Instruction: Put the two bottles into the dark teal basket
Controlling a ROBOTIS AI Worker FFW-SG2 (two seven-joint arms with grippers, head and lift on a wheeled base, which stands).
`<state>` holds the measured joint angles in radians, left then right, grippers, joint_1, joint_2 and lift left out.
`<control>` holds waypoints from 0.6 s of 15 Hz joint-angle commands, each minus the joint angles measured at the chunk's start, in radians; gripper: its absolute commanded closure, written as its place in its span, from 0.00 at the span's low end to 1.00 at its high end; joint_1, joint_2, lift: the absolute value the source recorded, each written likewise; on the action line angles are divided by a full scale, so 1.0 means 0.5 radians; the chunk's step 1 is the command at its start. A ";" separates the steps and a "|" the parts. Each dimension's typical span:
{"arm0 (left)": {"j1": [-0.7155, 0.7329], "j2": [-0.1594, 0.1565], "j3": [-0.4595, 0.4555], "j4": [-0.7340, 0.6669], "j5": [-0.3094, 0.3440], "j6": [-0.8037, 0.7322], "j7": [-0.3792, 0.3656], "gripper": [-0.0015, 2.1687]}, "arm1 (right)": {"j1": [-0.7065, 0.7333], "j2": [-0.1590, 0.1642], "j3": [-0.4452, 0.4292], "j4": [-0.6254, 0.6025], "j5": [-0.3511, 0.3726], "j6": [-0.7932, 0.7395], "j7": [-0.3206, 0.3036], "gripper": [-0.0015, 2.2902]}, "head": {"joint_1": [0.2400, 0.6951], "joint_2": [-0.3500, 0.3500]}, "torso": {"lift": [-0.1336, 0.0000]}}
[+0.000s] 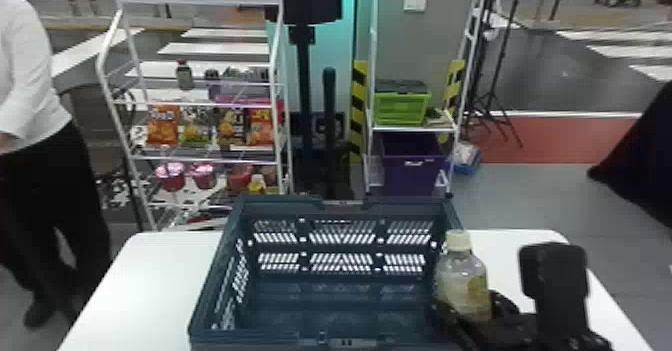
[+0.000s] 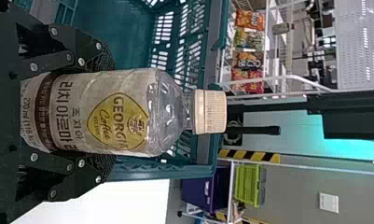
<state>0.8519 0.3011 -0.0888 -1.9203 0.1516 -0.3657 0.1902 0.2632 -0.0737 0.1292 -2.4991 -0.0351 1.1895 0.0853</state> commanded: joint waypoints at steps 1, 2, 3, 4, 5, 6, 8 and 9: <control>-0.007 -0.001 0.000 0.012 0.001 0.000 0.000 0.96 | -0.253 0.000 0.113 0.148 -0.007 0.172 -0.017 0.78 | 0.57 0.50 | 1.00; -0.010 -0.001 0.000 0.012 0.004 0.000 0.000 0.96 | -0.355 0.003 0.162 0.224 -0.016 0.209 -0.054 0.78 | 0.57 0.50 | 1.00; -0.013 -0.001 0.000 0.012 0.004 0.006 -0.003 0.96 | -0.459 0.003 0.208 0.307 -0.025 0.283 -0.060 0.78 | 0.57 0.50 | 1.00; -0.016 -0.001 0.000 0.012 0.007 0.006 -0.003 0.96 | -0.557 0.018 0.242 0.402 -0.034 0.344 -0.060 0.78 | 0.57 0.50 | 1.00; -0.019 0.002 0.000 0.012 0.013 0.006 -0.003 0.96 | -0.628 0.034 0.263 0.482 -0.040 0.362 -0.060 0.78 | 0.57 0.50 | 1.00; -0.022 0.002 0.000 0.021 0.016 0.006 -0.003 0.96 | -0.698 0.052 0.288 0.580 -0.050 0.399 -0.060 0.78 | 0.57 0.50 | 1.00; -0.029 0.005 0.000 0.036 0.025 0.006 -0.003 0.96 | -0.833 0.098 0.306 0.743 -0.096 0.418 -0.060 0.78 | 0.57 0.50 | 1.00; -0.038 0.008 0.000 0.042 0.028 0.006 -0.003 0.96 | -0.907 0.132 0.306 0.835 -0.123 0.442 -0.060 0.78 | 0.57 0.50 | 1.00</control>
<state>0.8378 0.3037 -0.0889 -1.9043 0.1630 -0.3626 0.1886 -0.1382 -0.0282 0.2786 -2.1462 -0.0783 1.3970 0.0552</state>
